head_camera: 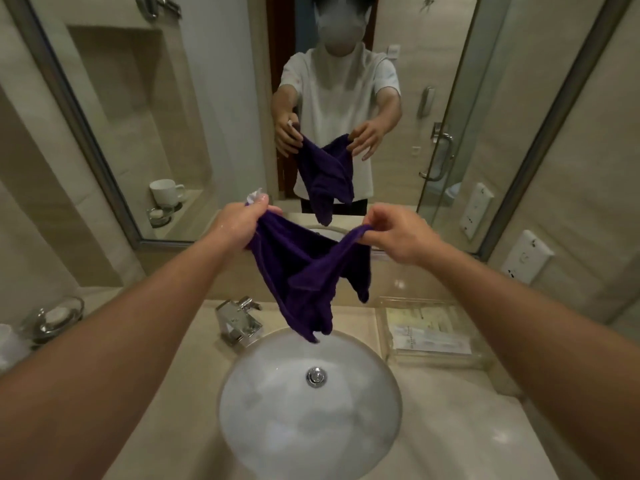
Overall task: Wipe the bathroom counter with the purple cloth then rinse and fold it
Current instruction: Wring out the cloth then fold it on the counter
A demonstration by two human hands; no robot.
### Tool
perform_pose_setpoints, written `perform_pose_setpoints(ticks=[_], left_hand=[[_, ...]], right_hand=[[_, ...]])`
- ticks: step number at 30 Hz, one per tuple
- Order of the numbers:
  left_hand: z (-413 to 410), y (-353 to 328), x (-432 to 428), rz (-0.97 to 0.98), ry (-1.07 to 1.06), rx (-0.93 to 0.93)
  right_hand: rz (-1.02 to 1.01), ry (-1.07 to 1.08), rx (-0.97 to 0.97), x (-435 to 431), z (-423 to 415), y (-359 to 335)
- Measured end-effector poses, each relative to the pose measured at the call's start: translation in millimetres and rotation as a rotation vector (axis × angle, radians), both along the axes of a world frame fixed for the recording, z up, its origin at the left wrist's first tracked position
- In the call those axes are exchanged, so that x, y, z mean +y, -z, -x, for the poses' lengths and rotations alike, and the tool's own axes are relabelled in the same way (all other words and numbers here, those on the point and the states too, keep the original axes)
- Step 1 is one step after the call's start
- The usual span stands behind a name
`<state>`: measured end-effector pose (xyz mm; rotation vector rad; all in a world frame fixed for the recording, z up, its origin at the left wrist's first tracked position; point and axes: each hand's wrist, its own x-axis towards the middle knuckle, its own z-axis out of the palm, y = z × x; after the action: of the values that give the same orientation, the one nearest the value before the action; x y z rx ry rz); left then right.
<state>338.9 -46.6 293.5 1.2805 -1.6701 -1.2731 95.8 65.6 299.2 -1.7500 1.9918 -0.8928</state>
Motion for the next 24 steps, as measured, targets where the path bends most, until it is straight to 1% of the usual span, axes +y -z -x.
perform_pose_setpoints(ticks=[5,8,9,11,13,14,15,16,17,18,19,20,21,24], left_hand=[[11,-21,-1,0.009,-0.094,0.060],[16,-37,-9,0.047,-0.124,0.066],[16,-40,-12,0.086,-0.133,0.039],[20,-48,-11,0.222,-0.109,-0.094],[29,-56,-4,0.353,-0.101,-0.213],[36,-62,5,0.410,-0.100,-0.208],[45,-67,15,0.457,-0.075,-0.151],[54,-71,25,0.475,-0.008,-0.037],[64,-75,35,0.441,0.104,0.082],[74,-78,47,0.371,0.246,0.160],[84,-78,57,0.303,0.374,0.195],[94,-77,64,0.258,0.457,0.196],[103,-76,69,0.246,0.470,0.184],[113,-71,67,0.286,0.312,0.130]], right_hand=[[0.135,0.060,0.090,4,13,-43],[0.222,0.106,0.027,11,18,-68],[0.239,0.101,-0.033,13,17,-77],[0.276,0.072,-0.151,17,12,-94],[0.342,0.083,-0.200,14,4,-112],[0.376,0.100,-0.196,11,0,-120],[0.403,0.117,-0.180,8,-4,-129],[0.426,0.133,-0.157,5,-8,-137],[0.439,0.147,-0.124,2,-11,-143],[0.443,0.157,-0.088,-2,-14,-149],[0.446,0.166,-0.049,-5,-17,-152],[0.452,0.181,-0.012,-8,-20,-154],[0.456,0.203,0.021,-10,-21,-155],[0.490,0.251,0.146,-5,-15,-160]])
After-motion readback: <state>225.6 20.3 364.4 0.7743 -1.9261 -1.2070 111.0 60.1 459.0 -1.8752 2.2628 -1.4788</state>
